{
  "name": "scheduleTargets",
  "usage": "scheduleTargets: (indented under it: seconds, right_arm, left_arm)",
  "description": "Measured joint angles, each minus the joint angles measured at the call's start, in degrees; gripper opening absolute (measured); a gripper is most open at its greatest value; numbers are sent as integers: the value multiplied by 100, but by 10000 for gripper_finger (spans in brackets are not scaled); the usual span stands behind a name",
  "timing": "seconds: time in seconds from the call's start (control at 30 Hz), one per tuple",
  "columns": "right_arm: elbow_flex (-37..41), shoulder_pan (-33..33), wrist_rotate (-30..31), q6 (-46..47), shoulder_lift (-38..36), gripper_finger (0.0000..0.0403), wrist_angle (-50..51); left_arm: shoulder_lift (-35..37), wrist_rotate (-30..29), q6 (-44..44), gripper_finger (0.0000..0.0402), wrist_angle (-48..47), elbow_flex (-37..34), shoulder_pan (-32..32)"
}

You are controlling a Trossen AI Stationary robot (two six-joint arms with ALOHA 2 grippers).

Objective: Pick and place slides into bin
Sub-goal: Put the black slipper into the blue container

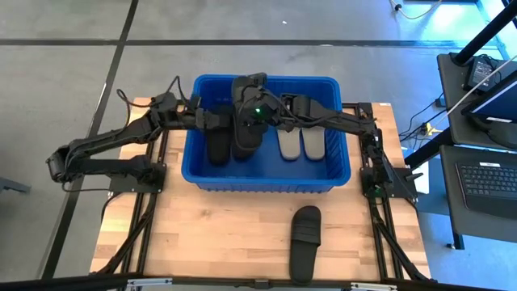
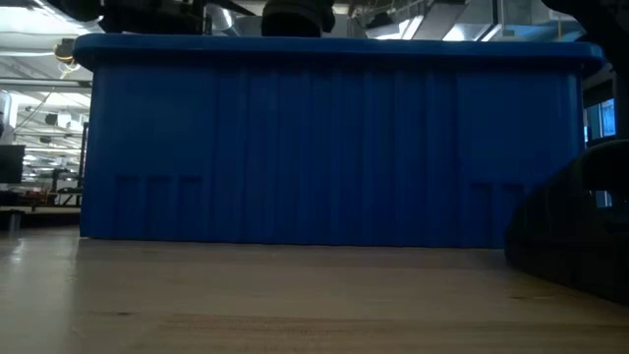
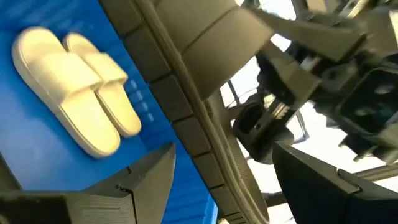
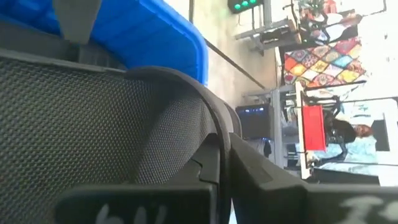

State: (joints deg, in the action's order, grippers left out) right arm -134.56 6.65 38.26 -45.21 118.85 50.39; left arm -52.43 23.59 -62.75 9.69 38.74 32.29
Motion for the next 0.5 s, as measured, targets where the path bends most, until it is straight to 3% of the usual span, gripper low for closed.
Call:
scheduleTargets:
  seconds: [0.17, 0.33, 0.5]
  right_arm:
    - [0, 67, -33, 298, 0, 17, -36]
    - [0, 146, -554, 770, 7, 17, -108]
    - [0, 210, -672, 907, 111, 17, -399]
  left_arm:
    - [348, -10, 205, 261, 41, 0, 350]
    - [785, -12, 485, 261, 39, 0, 532]
    - [1193, -114, 935, 261, 33, 0, 560]
